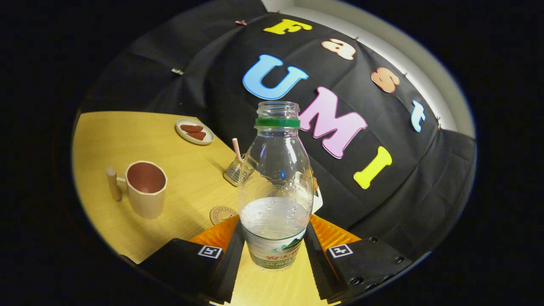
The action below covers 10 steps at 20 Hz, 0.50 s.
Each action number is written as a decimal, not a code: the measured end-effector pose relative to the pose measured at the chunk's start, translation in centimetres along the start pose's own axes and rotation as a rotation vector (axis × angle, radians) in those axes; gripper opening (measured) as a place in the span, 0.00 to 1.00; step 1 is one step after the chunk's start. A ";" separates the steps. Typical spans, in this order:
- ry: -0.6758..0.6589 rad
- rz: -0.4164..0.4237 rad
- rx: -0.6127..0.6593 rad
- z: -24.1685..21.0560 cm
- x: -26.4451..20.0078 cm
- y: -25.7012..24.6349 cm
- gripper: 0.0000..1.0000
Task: Take the bottle from table, then pour the juice into the cup, finally place the bottle on the coaster
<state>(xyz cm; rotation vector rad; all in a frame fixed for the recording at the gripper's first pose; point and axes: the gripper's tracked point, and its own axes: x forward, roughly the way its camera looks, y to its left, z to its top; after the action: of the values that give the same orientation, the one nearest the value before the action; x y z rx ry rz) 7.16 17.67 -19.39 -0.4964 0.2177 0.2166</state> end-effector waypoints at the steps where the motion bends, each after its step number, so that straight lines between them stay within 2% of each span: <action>1: 0.002 0.023 -0.043 0.3 0.2 0.8 0.75; 4: 0.006 0.039 -0.178 1.5 0.6 2.1 0.74; 6: 0.013 0.019 -0.283 1.8 1.1 2.3 0.74; 10: 0.033 0.046 -0.450 1.2 1.9 4.1 0.74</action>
<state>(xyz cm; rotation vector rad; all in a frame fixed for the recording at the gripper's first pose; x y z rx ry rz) 8.10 22.08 -20.72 -0.9427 0.2125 0.3045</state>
